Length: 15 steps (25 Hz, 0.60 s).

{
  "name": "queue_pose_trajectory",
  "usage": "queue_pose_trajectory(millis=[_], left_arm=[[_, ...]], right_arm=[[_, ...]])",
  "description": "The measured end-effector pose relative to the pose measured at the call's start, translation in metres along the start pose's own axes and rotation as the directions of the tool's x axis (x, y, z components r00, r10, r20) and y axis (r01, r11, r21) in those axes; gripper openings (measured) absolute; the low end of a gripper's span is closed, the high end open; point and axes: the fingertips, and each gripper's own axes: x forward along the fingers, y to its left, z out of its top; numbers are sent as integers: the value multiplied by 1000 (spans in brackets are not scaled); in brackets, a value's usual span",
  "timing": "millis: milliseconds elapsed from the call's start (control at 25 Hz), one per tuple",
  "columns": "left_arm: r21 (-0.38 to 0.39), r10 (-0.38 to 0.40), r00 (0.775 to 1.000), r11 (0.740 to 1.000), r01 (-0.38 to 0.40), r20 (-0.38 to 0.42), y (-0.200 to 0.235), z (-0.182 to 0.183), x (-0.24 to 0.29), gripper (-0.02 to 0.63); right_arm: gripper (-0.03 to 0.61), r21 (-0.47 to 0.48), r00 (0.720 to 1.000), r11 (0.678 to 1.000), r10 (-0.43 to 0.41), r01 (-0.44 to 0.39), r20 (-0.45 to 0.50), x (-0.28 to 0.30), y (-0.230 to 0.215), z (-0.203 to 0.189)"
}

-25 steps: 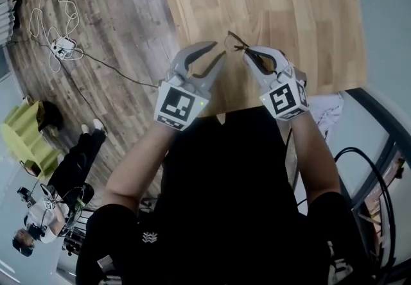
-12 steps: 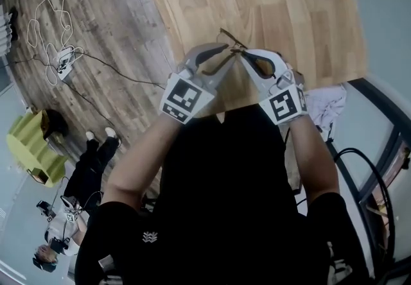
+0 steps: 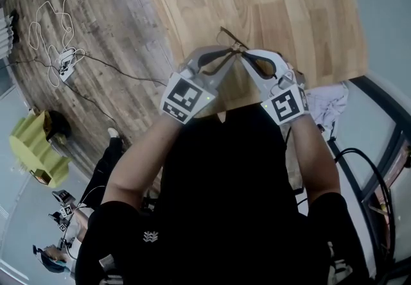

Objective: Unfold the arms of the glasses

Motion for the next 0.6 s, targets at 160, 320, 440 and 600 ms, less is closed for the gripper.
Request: queue_pose_trajectory(millis=[160, 320, 440, 600], left_arm=[[37, -1, 1000, 999, 1, -3, -6, 4, 0, 31], [56, 8, 1000, 998, -7, -27, -9, 4, 0, 31], [81, 11, 999, 997, -8, -36, -15, 8, -1, 30], [131, 14, 999, 991, -7, -48, -27, 12, 1, 30]], right_arm=[[17, 10, 998, 999, 34, -34, 51, -6, 2, 3], [26, 59, 994, 996, 55, -61, 97, -24, 0, 2], [26, 134, 992, 991, -5, -12, 125, -44, -14, -3], [26, 249, 982, 962, -149, 116, 118, -67, -47, -16]])
